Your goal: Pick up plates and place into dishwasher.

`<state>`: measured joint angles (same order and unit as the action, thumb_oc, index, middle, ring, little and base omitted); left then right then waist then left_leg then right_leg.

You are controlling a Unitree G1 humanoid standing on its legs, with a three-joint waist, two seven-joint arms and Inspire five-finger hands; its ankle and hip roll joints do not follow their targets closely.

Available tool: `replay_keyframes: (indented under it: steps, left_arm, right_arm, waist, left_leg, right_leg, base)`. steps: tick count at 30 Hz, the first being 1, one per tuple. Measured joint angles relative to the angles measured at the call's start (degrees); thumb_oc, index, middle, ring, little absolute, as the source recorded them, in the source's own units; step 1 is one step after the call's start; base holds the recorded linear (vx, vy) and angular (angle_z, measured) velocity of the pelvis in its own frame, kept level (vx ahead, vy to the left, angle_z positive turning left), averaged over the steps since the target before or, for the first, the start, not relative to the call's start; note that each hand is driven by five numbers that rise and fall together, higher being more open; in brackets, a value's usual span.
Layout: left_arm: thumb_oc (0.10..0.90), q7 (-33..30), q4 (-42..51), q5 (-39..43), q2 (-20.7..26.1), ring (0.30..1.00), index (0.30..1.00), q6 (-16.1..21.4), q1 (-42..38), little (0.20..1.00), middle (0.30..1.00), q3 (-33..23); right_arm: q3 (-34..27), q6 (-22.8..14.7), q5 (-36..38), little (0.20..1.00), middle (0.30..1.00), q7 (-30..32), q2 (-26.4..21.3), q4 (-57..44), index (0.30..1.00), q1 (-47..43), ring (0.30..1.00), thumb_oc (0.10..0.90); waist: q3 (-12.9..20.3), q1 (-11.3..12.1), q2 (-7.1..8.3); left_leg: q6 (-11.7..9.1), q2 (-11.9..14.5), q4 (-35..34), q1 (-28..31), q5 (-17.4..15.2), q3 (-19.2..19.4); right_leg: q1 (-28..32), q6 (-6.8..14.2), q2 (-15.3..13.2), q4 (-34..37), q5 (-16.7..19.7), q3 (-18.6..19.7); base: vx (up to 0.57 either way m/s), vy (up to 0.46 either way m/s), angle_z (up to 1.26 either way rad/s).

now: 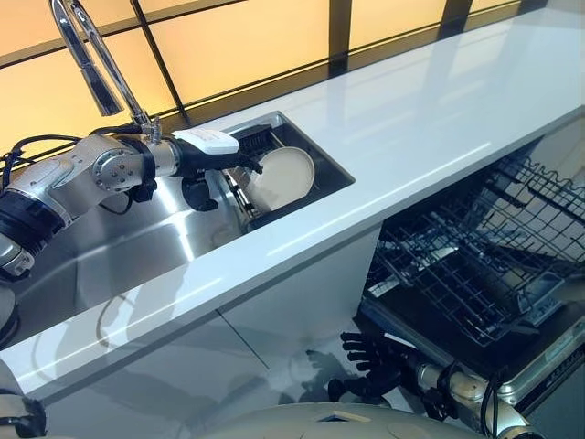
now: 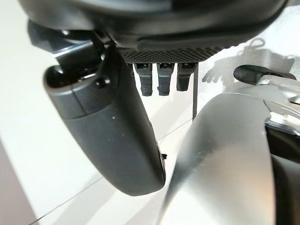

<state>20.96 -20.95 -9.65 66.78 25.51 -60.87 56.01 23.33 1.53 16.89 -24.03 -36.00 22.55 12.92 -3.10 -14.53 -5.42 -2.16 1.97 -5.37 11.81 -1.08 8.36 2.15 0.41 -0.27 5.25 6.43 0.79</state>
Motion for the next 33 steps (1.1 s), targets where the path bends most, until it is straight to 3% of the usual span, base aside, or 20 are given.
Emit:
replay_keyframes:
  steps: [22, 33]
  left_arm:
    - [0.8, -8.7, 2.4, -11.5, 3.1, 0.9, 0.9, 4.5, -2.2, 0.9, 0.9, 5.0]
    - [0.8, -18.1, 3.3, -16.6, 4.0, 0.9, 0.9, 5.3, -2.2, 0.9, 0.9, 6.4]
  right_arm:
    - [0.1, -0.3, 0.0, 0.9, 0.9, 0.0, -0.2, 0.0, 0.9, 0.0, 0.9, 0.8]
    - [0.1, -0.3, 0.0, 0.9, 0.9, 0.0, -0.2, 0.1, 0.9, 0.0, 0.9, 0.8]
  waist:
    - [-0.1, 0.2, -0.25]
    - [-0.1, 0.3, -0.26]
  left_leg:
    - [0.0, 0.0, 0.0, 0.1, 0.0, 0.0]
    - [0.0, 0.0, 0.0, 0.1, 0.0, 0.0]
  right_leg:
    - [0.0, 0.0, 0.0, 0.0, 0.0, 0.0]
    - [0.0, 0.0, 0.0, 0.0, 0.0, 0.0]
  base:
    - [0.0, 0.0, 0.0]
    - [0.0, 0.0, 0.0]
